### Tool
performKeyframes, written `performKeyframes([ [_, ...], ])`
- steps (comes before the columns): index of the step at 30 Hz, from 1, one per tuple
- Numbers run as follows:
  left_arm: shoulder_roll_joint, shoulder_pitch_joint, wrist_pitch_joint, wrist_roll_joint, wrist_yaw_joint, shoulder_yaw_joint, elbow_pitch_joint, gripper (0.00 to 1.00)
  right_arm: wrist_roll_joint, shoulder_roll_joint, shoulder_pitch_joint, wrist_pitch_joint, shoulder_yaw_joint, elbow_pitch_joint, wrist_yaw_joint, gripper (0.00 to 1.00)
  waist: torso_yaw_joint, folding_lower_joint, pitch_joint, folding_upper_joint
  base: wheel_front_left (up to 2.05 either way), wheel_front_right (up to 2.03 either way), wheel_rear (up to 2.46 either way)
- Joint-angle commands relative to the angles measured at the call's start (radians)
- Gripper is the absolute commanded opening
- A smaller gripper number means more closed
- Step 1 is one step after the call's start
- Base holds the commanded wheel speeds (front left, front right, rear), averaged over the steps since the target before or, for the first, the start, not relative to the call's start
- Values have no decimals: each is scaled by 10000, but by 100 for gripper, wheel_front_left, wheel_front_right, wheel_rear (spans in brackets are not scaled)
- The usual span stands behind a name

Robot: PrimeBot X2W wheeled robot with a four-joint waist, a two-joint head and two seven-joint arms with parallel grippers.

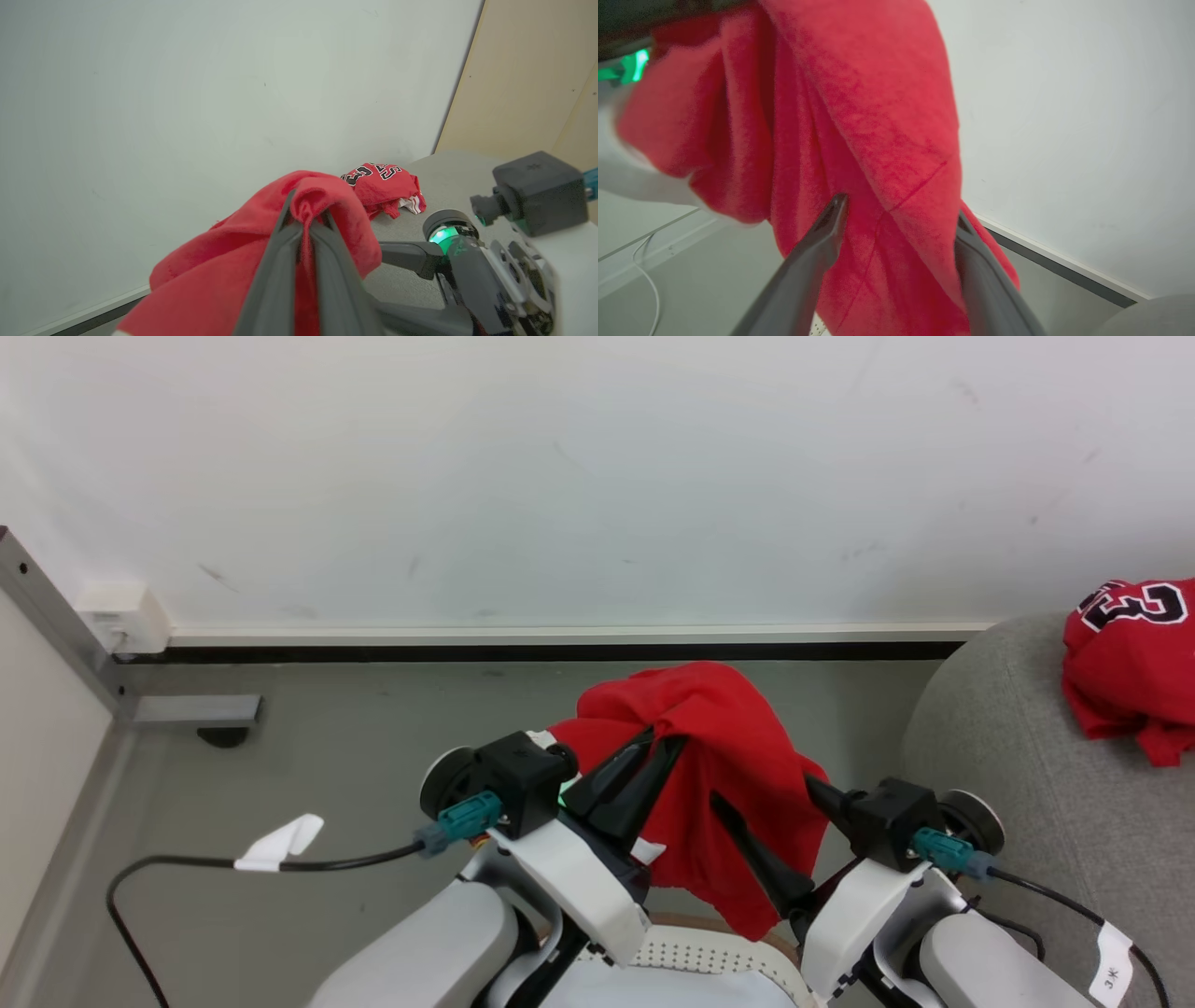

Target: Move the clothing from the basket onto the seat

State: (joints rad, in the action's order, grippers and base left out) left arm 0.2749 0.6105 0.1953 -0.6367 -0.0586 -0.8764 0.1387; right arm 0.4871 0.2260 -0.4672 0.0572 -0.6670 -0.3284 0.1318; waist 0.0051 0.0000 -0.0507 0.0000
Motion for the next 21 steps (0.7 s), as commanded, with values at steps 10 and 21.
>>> performKeyframes([
  [10,-147,68,-18,-38,77,-173,27,0,996,-438,-1097,225,-1370,-1963,-23,100,593,0,94,0,0,0,0],
  [21,-162,-46,-90,-71,2,-310,-19,0,1383,-1232,-1747,1437,-1634,-3890,-23,0,693,0,224,0,0,0,0],
])
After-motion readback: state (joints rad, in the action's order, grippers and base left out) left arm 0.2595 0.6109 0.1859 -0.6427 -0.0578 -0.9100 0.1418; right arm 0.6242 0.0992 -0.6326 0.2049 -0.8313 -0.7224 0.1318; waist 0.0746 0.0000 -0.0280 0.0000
